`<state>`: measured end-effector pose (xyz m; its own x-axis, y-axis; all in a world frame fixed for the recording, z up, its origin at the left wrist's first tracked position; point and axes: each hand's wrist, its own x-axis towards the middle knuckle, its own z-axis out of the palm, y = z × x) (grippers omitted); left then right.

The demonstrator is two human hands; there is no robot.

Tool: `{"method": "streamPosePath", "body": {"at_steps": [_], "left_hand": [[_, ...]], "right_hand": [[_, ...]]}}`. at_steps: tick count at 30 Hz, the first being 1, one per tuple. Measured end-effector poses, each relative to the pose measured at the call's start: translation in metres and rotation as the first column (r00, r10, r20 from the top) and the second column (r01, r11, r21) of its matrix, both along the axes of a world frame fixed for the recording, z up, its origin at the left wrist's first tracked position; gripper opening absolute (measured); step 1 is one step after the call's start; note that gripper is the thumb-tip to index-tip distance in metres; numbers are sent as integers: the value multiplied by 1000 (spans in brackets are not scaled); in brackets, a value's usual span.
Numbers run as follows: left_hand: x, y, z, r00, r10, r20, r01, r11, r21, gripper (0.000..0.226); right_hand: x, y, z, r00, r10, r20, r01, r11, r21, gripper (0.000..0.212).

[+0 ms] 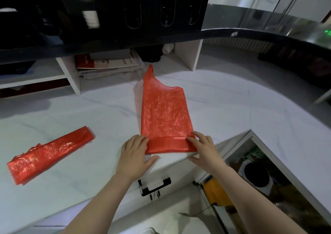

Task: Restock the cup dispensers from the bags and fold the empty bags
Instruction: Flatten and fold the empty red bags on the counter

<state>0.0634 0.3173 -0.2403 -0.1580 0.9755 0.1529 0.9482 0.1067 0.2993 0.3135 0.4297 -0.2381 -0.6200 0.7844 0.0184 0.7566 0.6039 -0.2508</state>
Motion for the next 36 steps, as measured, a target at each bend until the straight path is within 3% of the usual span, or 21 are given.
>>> {"method": "streamPosePath", "body": {"at_steps": [7,12,15,19,22,24,28,32,36], "left_hand": [[-17,-16,-3,994,-111,16,111,994,-11,80],[-20,-14,-2,992,-95,86,100,994,-53,86],[-19,-14,-2,989,-69,134,73,997,-32,77],[-17,-10,3,974,-14,226,6,999,37,54],[-20,-10,8,965,-32,262,32,999,1,62],[-23,-10,11,951,-20,307,26,1000,-16,64],[-22,1,13,874,109,474,-132,991,16,42],[-17,9,4,833,234,501,-283,959,22,35],[-16,10,-4,835,240,495,-305,951,54,40]], "right_hand": [[13,-14,5,981,41,-192,-19,993,117,35],[12,-13,11,986,-4,-167,9,1000,29,35],[9,-11,11,986,-43,-161,38,999,-34,36],[6,-3,11,944,-203,-261,149,966,-213,22],[-2,6,10,920,-294,-257,225,937,-267,12],[-5,12,9,915,-328,-234,260,924,-279,16],[-10,17,5,907,-373,-196,315,909,-274,24],[-17,22,6,861,-465,-206,400,870,-289,26],[-23,22,7,854,-509,-103,480,850,-218,26]]}}
